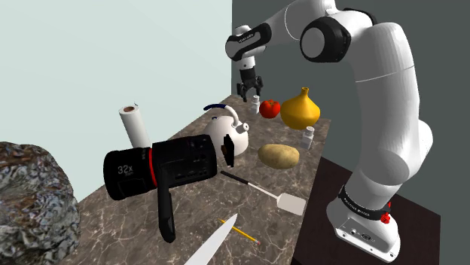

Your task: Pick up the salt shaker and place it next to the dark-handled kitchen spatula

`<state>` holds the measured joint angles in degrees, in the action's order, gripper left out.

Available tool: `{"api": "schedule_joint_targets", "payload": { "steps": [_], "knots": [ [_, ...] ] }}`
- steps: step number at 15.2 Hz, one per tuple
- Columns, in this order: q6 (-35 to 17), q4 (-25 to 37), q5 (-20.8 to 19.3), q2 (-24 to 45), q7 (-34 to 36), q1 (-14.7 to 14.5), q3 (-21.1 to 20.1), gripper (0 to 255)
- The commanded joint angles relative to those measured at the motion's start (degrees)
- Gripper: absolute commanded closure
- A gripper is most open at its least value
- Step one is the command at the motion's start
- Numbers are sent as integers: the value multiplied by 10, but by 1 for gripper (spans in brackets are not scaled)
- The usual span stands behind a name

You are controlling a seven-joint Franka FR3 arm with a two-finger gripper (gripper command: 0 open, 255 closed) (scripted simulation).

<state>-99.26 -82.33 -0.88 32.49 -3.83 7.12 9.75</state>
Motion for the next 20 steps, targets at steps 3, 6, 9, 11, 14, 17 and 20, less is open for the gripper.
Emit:
{"api": "schedule_joint_targets", "payload": {
  "steps": [3,6,9,11,14,17,20],
  "knots": [
    [-36,-35,0,1,0,1,0,0],
    [-36,-35,0,1,0,1,0,0],
    [-36,-35,0,1,0,1,0,0],
    [-35,-34,0,1,0,1,0,0],
    [-35,-34,0,1,0,1,0,255],
    [-35,-34,0,1,0,1,0,255],
    [-35,-34,0,1,0,1,0,255]
  ]
}}
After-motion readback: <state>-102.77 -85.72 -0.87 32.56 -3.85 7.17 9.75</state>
